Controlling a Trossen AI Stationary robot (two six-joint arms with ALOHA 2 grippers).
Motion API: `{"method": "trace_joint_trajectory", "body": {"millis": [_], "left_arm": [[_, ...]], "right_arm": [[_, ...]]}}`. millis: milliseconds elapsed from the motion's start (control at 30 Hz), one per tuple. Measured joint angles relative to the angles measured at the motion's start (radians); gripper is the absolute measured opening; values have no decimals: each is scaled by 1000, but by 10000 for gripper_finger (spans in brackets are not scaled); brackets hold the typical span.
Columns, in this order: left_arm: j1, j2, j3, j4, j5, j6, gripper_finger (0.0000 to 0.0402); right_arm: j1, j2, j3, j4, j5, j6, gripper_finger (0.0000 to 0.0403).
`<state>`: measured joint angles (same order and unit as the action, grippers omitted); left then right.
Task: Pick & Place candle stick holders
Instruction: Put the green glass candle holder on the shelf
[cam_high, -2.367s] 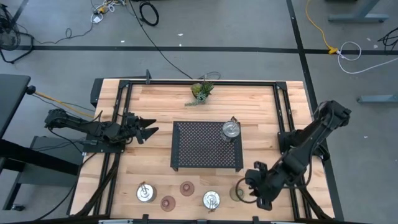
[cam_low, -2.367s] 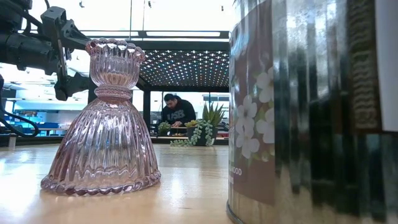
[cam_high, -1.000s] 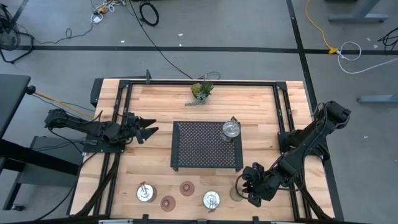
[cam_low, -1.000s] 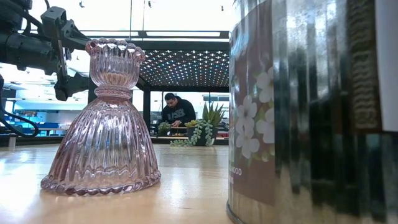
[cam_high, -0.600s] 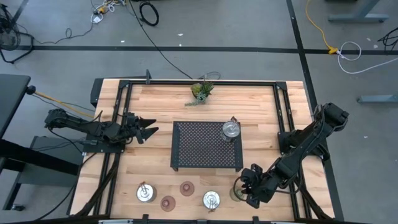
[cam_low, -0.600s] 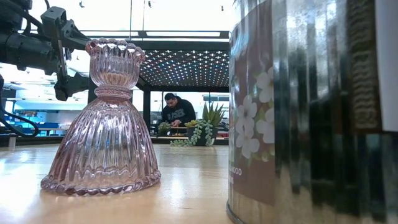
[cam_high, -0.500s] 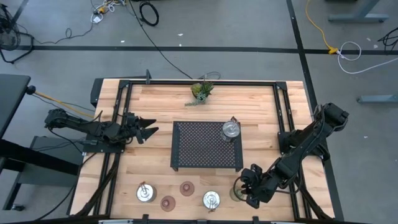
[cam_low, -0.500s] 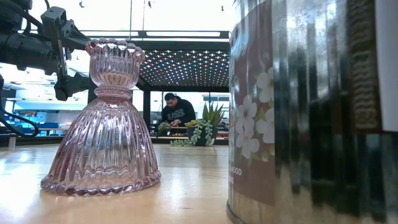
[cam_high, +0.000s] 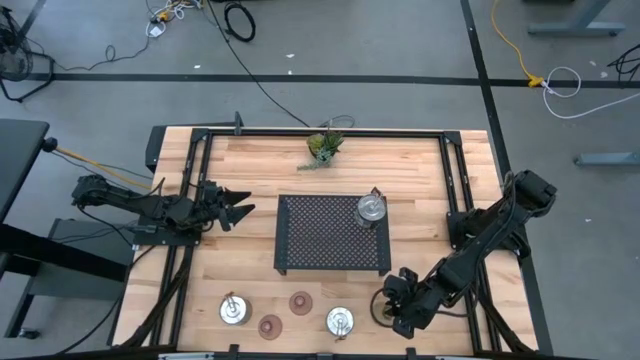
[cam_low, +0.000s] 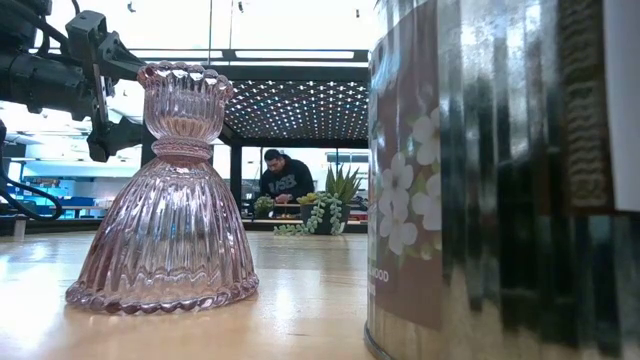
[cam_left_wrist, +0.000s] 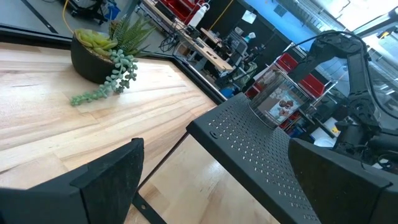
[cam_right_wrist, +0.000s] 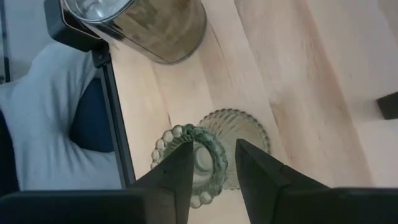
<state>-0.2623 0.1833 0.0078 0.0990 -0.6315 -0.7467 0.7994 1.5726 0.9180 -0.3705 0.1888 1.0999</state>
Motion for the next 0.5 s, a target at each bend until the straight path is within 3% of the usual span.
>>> {"method": "trace_joint_trajectory", "body": {"millis": [100, 300, 500], "left_arm": [[0, 0, 0, 0, 0, 0, 399], [0, 0, 0, 0, 0, 0, 399], [0, 0, 0, 0, 0, 0, 399]], "right_arm": [[-9, 0, 0, 4, -30, -6, 107], [-11, -2, 2, 2, -51, -48, 19], [-14, -3, 1, 24, -88, -83, 17]]}}
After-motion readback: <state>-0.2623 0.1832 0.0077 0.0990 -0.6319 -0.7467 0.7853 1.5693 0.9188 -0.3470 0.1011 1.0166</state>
